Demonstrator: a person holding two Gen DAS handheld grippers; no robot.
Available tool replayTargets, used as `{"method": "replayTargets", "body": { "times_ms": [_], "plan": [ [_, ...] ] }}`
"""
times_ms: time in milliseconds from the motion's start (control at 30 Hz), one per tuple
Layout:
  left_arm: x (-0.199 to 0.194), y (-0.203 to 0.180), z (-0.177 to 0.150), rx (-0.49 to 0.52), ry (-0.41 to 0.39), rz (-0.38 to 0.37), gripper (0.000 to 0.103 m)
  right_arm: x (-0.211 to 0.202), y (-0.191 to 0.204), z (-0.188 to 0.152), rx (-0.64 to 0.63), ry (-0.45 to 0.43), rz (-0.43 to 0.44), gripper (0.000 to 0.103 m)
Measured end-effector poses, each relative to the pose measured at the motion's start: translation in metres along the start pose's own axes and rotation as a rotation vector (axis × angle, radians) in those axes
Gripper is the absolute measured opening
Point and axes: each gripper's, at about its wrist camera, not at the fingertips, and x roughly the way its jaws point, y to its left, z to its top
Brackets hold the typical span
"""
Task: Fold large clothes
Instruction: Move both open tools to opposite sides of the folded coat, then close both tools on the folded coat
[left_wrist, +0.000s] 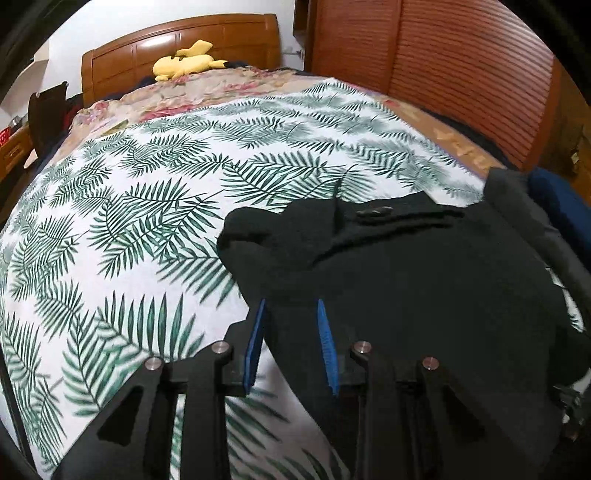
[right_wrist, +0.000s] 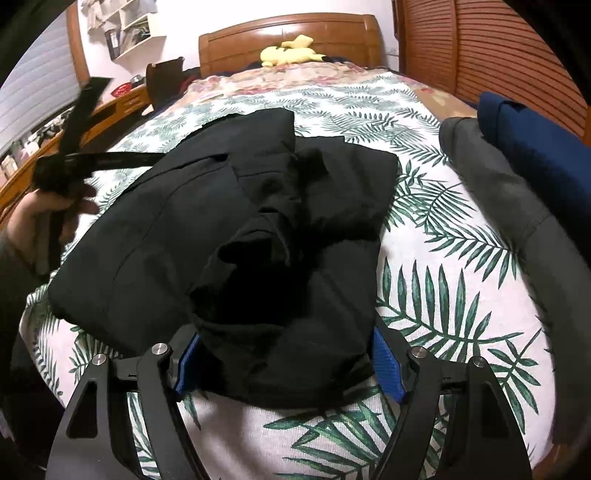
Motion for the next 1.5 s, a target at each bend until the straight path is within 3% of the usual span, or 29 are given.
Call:
{"method": "replayTargets", "body": {
  "times_ms": [133,200,400,567,933,1067,1133,1200,1267,1400,1500],
  "plan": [
    [0.017,0.003,0.007,0.024,0.027,0.003,0.045,0.000,-0.002,0.000,0.005,0.006,0.014,0.077],
    [0.025,0.008,0.010,0.013,0.036,0.015,0.064,0.000,-0.002,-0.001,0.009,0.008,0.020,0.077],
    [0.040,0.021,0.017,-0.032,0.052,-0.028,0.077,0.000,0.000,0.000,0.008,0.009,0.022,0.077],
    [0.049,0.026,0.018,-0.055,0.072,-0.041,0.083,0.003,-0.004,0.001,0.027,0.014,0.042,0.077],
    [0.050,0.030,0.012,-0.115,0.061,-0.072,0.083,0.004,-0.005,0.000,0.062,0.016,0.067,0.078],
    [0.049,0.034,0.011,-0.172,0.071,-0.171,0.058,0.007,-0.009,0.000,0.096,0.022,0.101,0.074],
    [0.047,0.029,0.013,-0.149,0.063,-0.162,0.051,0.006,-0.011,-0.001,0.109,0.025,0.147,0.055],
    [0.044,0.021,0.014,-0.127,0.052,-0.166,0.031,0.007,-0.010,-0.001,0.127,0.029,0.203,0.044],
    [0.040,0.014,0.016,-0.106,0.048,-0.151,0.020,0.004,-0.007,0.000,0.111,0.011,0.222,0.032],
    [0.024,-0.001,0.021,-0.050,0.007,-0.078,0.010,-0.009,-0.005,0.003,0.100,-0.056,0.230,0.016],
    [0.003,-0.005,0.028,-0.052,-0.047,-0.063,0.008,-0.022,-0.001,0.011,0.088,-0.106,0.226,0.013]
  ]
}}
